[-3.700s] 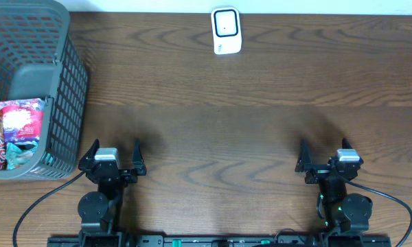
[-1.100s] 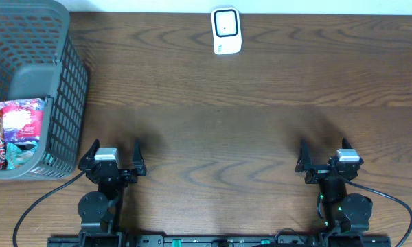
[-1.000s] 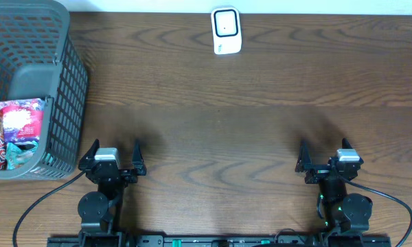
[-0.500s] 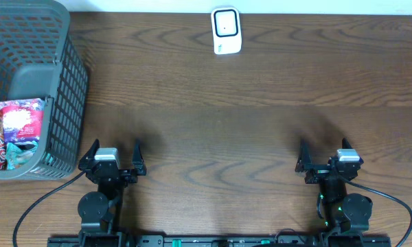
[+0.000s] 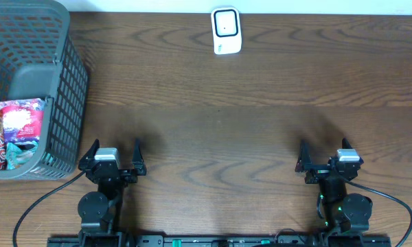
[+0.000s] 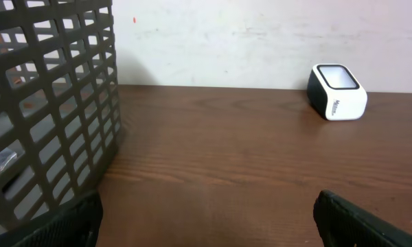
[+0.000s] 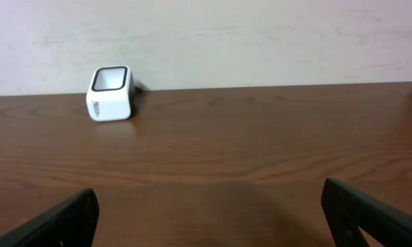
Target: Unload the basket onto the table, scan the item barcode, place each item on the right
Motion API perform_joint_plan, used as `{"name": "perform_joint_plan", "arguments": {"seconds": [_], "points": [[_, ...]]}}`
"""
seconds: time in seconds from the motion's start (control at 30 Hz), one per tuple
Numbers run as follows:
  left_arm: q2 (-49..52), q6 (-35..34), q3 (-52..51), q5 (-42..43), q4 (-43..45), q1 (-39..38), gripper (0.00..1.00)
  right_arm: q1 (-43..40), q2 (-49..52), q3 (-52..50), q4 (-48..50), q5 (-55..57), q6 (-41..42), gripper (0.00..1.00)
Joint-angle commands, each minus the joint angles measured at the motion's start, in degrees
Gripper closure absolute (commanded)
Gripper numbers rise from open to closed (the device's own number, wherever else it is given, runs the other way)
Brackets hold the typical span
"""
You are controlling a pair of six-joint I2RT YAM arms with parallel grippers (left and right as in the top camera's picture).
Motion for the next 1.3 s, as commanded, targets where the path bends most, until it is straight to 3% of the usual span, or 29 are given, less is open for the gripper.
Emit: {"name": "perform_joint_plan", "arguments": {"seconds": [0.0, 0.8, 0.87, 0.93, 1.0, 1.27], "points": [[-0.4, 0.6, -1.0, 0.4, -1.9, 0.1, 0.02, -0.2, -0.3, -0.2, -0.1, 0.1, -0.9, 0.01], [-0.4, 0.5, -1.0, 0.5, -1.8, 0.1, 0.02, -0.2, -0.3, -0.2, -0.1, 0.1, -0.8, 0.01], [-0.4, -4.0, -1.0, 5.5, -1.5, 0.1, 0.02, -0.2, -0.3, -0.2, -0.1, 0.1, -0.9, 0.01], [-0.4, -18.0, -1.0, 17.3, -0.4, 0.1, 0.02, -0.2, -0.3, -0.2, -0.1, 0.1, -0.9, 0.01], [-0.4, -25.9, -1.0, 23.0, -0.3, 0.1, 0.02, -0.2, -0.3, -0.2, -0.1, 0.1, -0.8, 0.01], [-0.4, -39.4, -1.0, 25.0, 2.3, 0.1, 0.02, -0.2, -0.3, -0.2, -0.1, 0.1, -0.9, 0.01]]}}
